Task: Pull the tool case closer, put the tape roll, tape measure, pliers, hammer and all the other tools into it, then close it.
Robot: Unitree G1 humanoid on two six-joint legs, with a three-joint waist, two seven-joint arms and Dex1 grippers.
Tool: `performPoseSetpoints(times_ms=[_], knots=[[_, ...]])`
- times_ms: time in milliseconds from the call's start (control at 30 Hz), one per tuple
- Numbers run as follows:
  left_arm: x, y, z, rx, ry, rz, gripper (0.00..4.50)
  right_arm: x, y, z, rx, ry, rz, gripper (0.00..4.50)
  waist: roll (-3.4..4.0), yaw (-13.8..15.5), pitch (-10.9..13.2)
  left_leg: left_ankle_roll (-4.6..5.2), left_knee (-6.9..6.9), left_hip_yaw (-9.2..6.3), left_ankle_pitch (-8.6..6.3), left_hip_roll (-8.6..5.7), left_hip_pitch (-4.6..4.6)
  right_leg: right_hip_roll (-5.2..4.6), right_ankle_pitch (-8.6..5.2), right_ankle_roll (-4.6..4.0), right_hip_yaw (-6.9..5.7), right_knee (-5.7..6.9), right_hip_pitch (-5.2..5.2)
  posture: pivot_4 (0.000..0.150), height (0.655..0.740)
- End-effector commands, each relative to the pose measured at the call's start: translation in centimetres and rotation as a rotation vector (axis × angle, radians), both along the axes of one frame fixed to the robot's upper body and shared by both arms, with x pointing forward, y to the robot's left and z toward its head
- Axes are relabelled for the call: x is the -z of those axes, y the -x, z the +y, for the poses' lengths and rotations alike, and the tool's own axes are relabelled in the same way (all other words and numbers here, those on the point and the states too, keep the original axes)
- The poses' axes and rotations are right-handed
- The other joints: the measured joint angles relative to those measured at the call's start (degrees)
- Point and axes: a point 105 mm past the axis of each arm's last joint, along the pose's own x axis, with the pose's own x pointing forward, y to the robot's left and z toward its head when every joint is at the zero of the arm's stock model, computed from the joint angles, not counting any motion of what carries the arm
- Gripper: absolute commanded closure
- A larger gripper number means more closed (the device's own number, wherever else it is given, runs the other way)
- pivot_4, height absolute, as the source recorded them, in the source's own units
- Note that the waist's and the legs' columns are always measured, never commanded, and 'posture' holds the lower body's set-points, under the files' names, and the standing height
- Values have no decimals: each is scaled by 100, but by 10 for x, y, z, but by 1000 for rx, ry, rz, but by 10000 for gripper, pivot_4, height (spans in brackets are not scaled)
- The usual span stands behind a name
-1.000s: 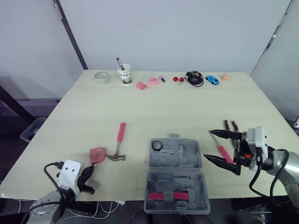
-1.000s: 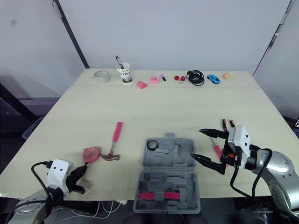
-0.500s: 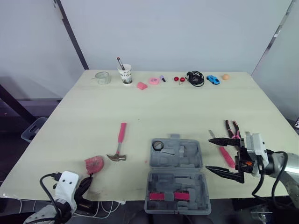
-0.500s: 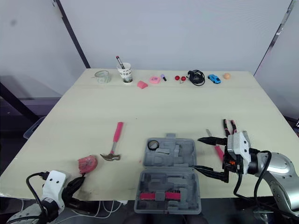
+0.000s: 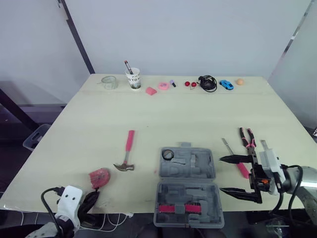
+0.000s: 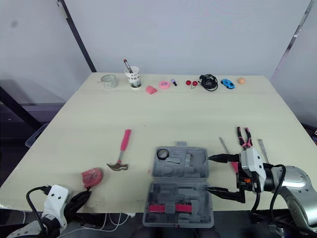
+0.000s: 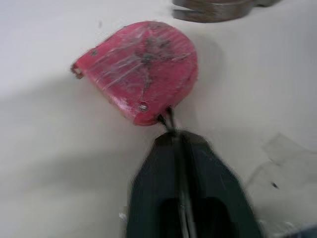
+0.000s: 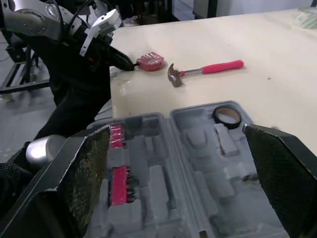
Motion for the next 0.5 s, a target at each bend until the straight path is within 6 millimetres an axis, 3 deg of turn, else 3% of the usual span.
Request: performPoseSetpoints(times_ms=[33, 133, 233, 500], knots=[[-5, 9, -1, 113, -47, 27, 23637, -5, 1, 0, -6, -9, -38, 0, -7, 2, 2, 0, 0, -1, 0, 0, -1, -1, 0, 0, -1, -1, 0, 1500, 7400], [-13, 12, 1, 189, -82, 13, 7849, -2, 3, -1, 1, -10, -36, 0, -5, 3, 6, -1, -2, -5, 0, 2, -5, -12, 0, -1, -7, -7, -1, 1500, 7400], [-25, 11, 0, 283, -97, -30, 922, -1, 2, -2, 4, -10, -38, 0, -8, 8, 11, -1, -3, -5, -1, 1, -9, -29, 0, -1, -8, -12, -2, 1500, 7400], [-43, -12, 19, 379, -137, -99, 922, 0, -1, -2, 17, -12, -56, 0, -6, 13, 14, -1, -3, -6, 0, 0, -11, -31, 0, -1, -19, -13, -2, 1500, 7400]])
